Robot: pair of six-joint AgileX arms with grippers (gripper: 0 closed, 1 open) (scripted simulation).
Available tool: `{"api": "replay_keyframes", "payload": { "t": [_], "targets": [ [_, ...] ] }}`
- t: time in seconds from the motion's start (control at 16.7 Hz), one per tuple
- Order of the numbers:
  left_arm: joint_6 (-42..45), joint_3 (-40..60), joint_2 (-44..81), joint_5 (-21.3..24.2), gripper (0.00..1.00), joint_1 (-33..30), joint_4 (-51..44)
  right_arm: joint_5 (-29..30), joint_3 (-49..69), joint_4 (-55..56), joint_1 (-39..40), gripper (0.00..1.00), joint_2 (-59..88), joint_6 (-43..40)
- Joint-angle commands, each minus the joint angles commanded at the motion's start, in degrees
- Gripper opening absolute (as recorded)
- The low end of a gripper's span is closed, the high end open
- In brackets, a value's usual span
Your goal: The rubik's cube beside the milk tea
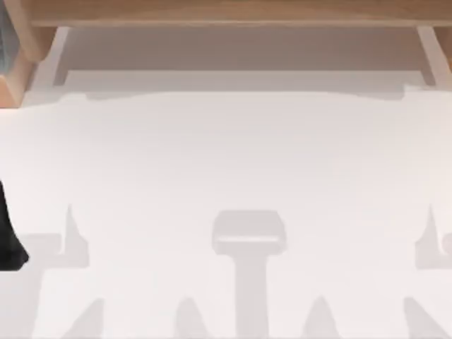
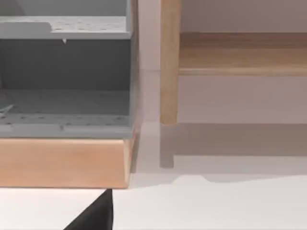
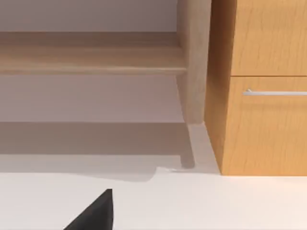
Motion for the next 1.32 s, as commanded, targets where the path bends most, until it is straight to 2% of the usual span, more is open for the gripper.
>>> {"api": "replay_keyframes", "payload": {
  "t": [0.24, 0.48, 1.08, 1.32],
  "targets": [
    [0.0, 0.0, 0.0, 0.0, 1.00, 0.0, 0.0, 0.6, 1.7, 0.1, 0.5, 1.00, 1.9, -0.1],
    [0.0, 0.0, 0.0, 0.0, 1.00, 0.0, 0.0, 3.9, 12.0, 0.3, 3.0, 1.00, 12.7, -0.4],
    [0.0, 0.0, 0.0, 0.0, 1.00, 0.0, 0.0, 15.5, 60.7, 3.2, 13.6, 1.00, 69.0, 0.4],
    [0.0, 0.0, 0.0, 0.0, 1.00, 0.0, 0.0, 19.2, 77.7, 5.5, 17.3, 1.00, 86.9, 0.8]
  ]
}}
